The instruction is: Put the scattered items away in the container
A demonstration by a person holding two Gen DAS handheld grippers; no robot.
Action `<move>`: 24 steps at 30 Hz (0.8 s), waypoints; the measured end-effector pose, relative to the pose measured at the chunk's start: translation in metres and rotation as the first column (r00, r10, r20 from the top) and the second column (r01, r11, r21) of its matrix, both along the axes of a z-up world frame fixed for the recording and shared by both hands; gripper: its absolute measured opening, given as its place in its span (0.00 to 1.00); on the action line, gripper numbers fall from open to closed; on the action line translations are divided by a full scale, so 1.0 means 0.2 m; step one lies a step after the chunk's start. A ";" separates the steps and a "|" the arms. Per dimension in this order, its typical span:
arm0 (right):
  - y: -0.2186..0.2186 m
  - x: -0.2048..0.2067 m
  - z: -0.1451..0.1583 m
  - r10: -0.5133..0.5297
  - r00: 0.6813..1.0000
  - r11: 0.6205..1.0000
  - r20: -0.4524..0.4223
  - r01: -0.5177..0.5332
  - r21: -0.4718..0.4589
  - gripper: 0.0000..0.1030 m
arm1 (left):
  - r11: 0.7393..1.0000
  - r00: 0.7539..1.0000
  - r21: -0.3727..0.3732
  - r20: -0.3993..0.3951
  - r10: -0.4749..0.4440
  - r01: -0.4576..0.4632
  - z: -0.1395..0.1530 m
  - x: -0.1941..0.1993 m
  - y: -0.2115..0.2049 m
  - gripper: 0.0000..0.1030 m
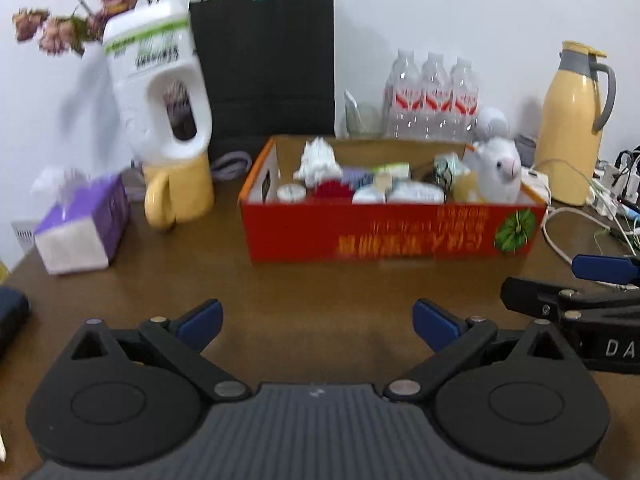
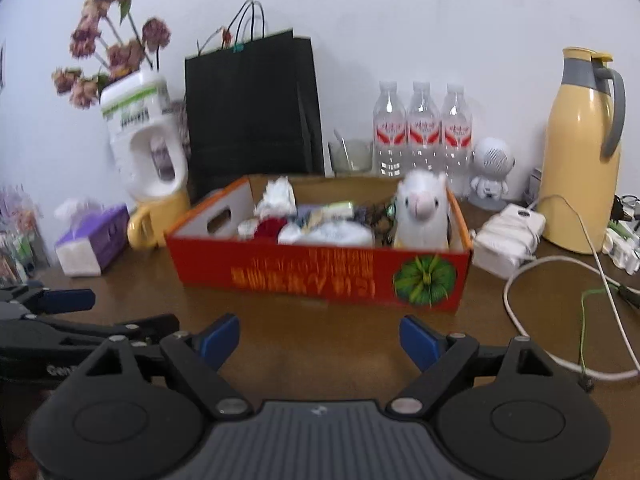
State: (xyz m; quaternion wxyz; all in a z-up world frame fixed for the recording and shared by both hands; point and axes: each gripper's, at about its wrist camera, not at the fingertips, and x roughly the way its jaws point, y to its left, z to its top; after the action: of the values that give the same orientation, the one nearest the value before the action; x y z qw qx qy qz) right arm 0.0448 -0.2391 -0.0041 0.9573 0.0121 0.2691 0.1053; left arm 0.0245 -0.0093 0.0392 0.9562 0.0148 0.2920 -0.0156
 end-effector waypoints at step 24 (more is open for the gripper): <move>0.01 -0.24 -0.23 -0.040 0.997 0.998 -0.064 0.037 -0.046 0.87 | 0.999 0.993 0.036 -0.118 0.008 -0.003 -0.23 -0.19 -0.03 1.00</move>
State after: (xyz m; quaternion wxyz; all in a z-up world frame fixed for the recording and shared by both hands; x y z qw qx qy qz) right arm -0.0027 -0.2364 -0.0495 0.9499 -0.0010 0.3020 0.0804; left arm -0.0143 -0.0149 -0.0062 0.9369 0.0303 0.3481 -0.0085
